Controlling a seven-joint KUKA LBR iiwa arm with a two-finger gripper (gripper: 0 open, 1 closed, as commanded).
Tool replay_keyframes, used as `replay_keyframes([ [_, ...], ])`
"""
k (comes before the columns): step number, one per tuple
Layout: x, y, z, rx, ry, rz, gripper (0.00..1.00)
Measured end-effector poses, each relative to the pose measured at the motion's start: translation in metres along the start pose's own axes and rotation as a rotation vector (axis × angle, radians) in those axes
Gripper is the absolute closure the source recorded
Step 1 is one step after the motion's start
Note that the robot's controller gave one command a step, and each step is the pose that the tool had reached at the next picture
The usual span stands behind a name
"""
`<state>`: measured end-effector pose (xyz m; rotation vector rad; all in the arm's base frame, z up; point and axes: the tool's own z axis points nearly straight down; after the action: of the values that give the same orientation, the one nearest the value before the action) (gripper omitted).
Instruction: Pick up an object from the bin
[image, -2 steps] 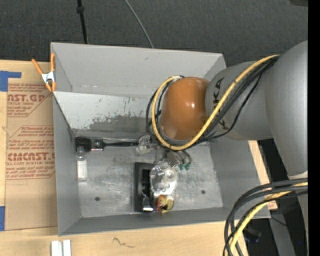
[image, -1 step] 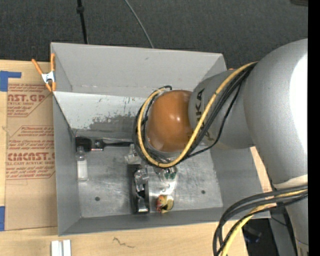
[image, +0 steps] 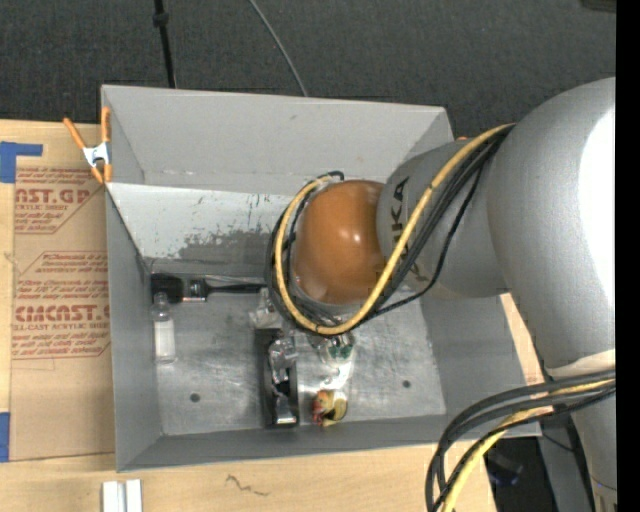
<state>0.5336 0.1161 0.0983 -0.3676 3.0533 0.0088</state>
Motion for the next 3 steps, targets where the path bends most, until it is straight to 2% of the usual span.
replay_keyframes([
  [1,0.006,0.006,-0.037,0.001,0.028,0.002,1.0],
  [2,0.008,0.008,-0.05,0.0,0.049,0.004,1.0],
  [3,-0.023,0.034,-0.076,-0.001,0.066,0.048,1.0],
])
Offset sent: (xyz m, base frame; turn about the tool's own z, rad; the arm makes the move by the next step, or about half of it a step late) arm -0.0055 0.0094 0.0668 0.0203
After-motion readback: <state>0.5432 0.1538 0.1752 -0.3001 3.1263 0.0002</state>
